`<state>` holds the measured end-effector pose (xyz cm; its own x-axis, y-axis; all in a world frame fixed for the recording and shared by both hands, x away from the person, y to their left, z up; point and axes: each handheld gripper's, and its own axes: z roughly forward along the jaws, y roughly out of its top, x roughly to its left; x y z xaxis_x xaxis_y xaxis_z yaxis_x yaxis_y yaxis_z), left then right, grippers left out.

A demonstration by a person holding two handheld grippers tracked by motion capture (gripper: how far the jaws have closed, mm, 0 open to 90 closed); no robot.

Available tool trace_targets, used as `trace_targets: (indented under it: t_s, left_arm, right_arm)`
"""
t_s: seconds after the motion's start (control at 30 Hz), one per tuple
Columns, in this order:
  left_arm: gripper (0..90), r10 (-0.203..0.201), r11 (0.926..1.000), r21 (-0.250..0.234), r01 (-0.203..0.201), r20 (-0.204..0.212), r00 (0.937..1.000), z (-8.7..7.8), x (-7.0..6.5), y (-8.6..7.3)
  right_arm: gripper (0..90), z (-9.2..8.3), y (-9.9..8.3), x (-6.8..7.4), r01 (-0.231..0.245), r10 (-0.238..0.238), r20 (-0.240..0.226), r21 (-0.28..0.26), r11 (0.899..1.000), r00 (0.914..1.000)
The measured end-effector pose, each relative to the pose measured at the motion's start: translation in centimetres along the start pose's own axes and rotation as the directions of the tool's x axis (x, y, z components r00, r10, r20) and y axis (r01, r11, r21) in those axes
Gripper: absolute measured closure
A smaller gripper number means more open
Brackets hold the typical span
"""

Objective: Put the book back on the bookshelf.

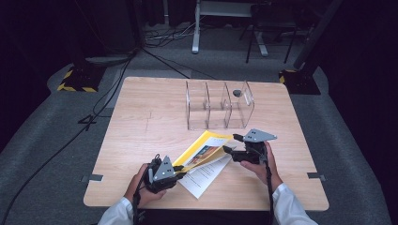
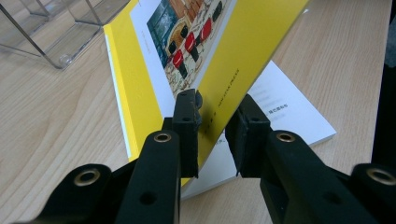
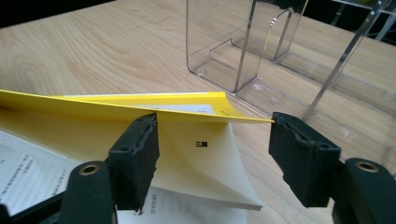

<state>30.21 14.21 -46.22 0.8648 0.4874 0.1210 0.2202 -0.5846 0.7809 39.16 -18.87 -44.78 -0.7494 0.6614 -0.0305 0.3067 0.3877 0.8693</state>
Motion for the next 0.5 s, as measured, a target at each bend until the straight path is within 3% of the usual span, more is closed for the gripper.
trace_targets:
  t_s: [0.1,0.13,0.2,0.3,0.43,0.5]
  left_arm:
    - [79.5,0.015,0.9999,0.001,-0.015,-0.026,0.9995,-0.3,-0.1,0.1]
    - [80.6,-0.008,0.9998,-0.02,0.007,-0.024,0.9997,-0.6,0.3,0.1]
    - [80.9,-0.018,0.9995,-0.028,0.017,-0.025,0.9995,-0.7,0.5,0.0]
    - [81.6,-0.053,0.9974,-0.051,0.052,-0.026,0.9982,-1.2,1.0,-0.3]
    - [81.3,-0.043,0.9983,-0.041,0.042,-0.019,0.9989,-1.3,1.3,-0.5]
    - [80.7,-0.046,0.9983,-0.035,0.045,-0.01,0.9989,-1.4,1.4,-0.6]
  right_arm:
    - [32.4,-0.4,0.0,0.2,0.018,-0.018,0.001,0.004,1.0,0.9998]
    - [32.8,-1.4,-0.3,0.1,0.016,-0.016,-0.018,-0.002,1.0,0.9997]
    - [32.7,-1.7,-0.5,0.1,0.01,-0.01,-0.027,0.001,1.0,0.9996]
    - [31.9,-2.2,-2.0,-0.1,0.018,-0.017,-0.034,0.052,0.998,0.9993]
    - [31.4,-1.2,-2.5,-0.6,0.02,-0.018,-0.017,0.099,0.995,0.9997]
    - [32.2,0.0,-2.5,-1.0,-0.002,0.004,-0.022,0.095,0.995,0.9998]
